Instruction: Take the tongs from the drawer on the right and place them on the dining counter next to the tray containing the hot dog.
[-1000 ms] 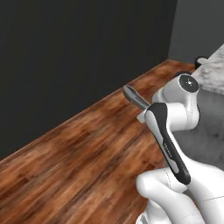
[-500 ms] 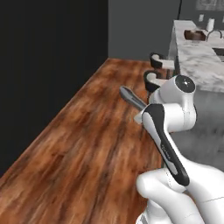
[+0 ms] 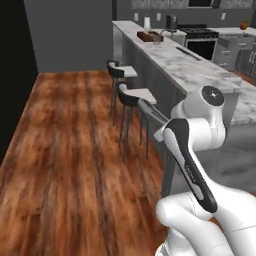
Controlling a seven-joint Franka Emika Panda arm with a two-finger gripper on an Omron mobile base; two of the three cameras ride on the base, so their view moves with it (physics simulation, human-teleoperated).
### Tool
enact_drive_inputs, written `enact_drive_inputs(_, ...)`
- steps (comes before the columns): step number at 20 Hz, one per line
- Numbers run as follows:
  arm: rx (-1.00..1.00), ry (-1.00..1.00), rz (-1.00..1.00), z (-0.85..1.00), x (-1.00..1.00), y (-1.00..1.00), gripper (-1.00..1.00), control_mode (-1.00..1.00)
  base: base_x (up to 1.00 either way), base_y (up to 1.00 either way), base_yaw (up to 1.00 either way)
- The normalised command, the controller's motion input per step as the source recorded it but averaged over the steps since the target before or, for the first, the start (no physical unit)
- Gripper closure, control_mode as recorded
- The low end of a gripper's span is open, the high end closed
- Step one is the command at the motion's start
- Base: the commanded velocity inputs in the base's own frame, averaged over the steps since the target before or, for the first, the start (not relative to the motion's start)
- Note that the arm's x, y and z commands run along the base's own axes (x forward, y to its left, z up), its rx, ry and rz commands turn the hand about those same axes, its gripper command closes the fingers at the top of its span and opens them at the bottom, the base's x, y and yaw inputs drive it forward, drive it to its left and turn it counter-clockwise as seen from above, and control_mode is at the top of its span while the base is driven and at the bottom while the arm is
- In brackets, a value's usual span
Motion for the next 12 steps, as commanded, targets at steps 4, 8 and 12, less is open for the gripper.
enact_drive_inputs(4, 0.0, 0.0, 0.0, 0.0, 0.0, 0.0, 1.0, 1.0, 0.58, 1.0, -0.53)
enact_drive_inputs(8, 0.0, 0.0, 0.0, 0.0, 0.0, 0.0, 1.0, 1.0, 0.62, 1.0, -0.45)
enact_drive_inputs(12, 0.0, 0.0, 0.0, 0.0, 0.0, 0.0, 1.0, 1.0, 0.63, 1.0, -0.45)
